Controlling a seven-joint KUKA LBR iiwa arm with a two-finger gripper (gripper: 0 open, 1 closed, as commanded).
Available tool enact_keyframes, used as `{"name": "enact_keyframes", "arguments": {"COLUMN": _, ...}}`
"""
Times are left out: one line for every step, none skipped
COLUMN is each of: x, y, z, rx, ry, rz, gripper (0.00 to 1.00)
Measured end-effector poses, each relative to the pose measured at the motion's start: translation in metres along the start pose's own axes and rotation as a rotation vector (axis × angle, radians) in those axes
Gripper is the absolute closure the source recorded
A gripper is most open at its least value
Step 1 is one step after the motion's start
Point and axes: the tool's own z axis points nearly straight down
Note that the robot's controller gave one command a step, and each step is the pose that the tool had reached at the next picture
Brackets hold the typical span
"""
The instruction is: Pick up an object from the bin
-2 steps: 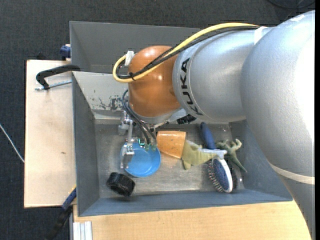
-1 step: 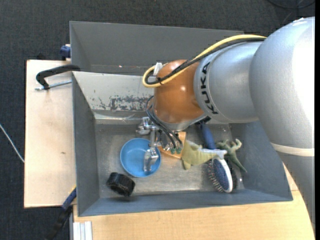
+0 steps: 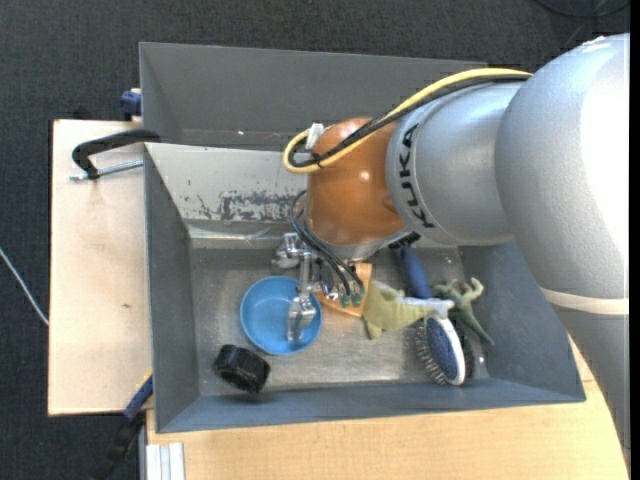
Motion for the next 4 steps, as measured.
{"name": "enact_keyframes", "arguments": {"x": -0.0012, "y": 0.0011, "z": -0.0010, "rx": 0.000, "ry": -0.001, "rz": 0.000, "gripper": 0.00}}
{"name": "enact_keyframes", "arguments": {"x": -0.0023, "y": 0.0021, "z": -0.0019, "rx": 0.000, "ry": -0.001, "rz": 0.001, "gripper": 0.00}}
{"name": "enact_keyframes", "arguments": {"x": -0.0035, "y": 0.0032, "z": -0.0028, "rx": 0.000, "ry": -0.001, "rz": 0.001, "gripper": 0.00}}
{"name": "enact_keyframes", "arguments": {"x": -0.0053, "y": 0.0036, "z": -0.0052, "rx": -0.001, "ry": -0.005, "rz": 0.002, "gripper": 1.00}}
